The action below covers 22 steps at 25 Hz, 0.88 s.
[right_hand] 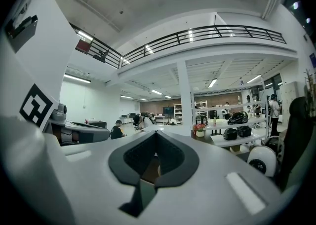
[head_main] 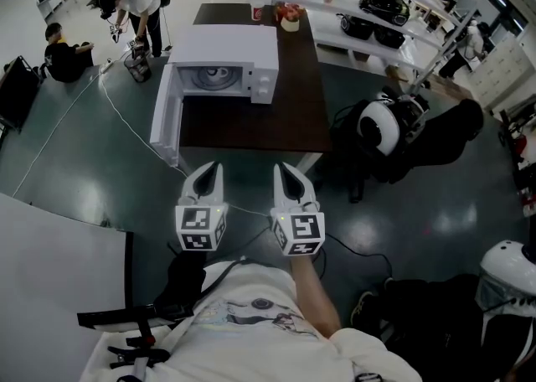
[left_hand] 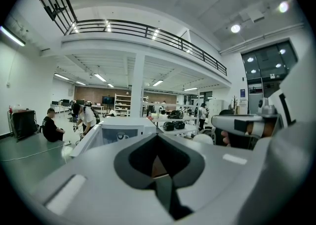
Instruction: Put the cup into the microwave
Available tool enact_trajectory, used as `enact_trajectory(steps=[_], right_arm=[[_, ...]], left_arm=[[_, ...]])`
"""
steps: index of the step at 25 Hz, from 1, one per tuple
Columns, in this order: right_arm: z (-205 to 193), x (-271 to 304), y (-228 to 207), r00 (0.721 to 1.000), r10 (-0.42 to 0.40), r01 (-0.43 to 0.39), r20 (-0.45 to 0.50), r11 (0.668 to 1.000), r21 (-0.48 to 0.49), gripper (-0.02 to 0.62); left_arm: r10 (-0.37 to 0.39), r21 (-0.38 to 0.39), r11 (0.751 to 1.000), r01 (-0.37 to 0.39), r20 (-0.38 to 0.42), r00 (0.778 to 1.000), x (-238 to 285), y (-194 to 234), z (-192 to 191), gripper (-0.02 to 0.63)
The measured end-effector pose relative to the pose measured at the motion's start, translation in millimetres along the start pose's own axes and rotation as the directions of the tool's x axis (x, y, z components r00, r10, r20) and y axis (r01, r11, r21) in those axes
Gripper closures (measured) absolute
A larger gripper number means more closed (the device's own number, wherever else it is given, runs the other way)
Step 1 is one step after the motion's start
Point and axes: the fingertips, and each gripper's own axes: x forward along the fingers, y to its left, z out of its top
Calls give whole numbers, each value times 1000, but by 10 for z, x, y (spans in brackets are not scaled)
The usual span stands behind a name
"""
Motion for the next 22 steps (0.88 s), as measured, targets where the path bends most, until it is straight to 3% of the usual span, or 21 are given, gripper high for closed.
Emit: enact_trajectory(steps=[22], right_arm=[[-24, -25, -20, 1000, -7, 7, -16, 1000, -8, 597]], left_arm=[[2, 7, 1000, -2, -7, 1000, -12, -18, 8, 607]])
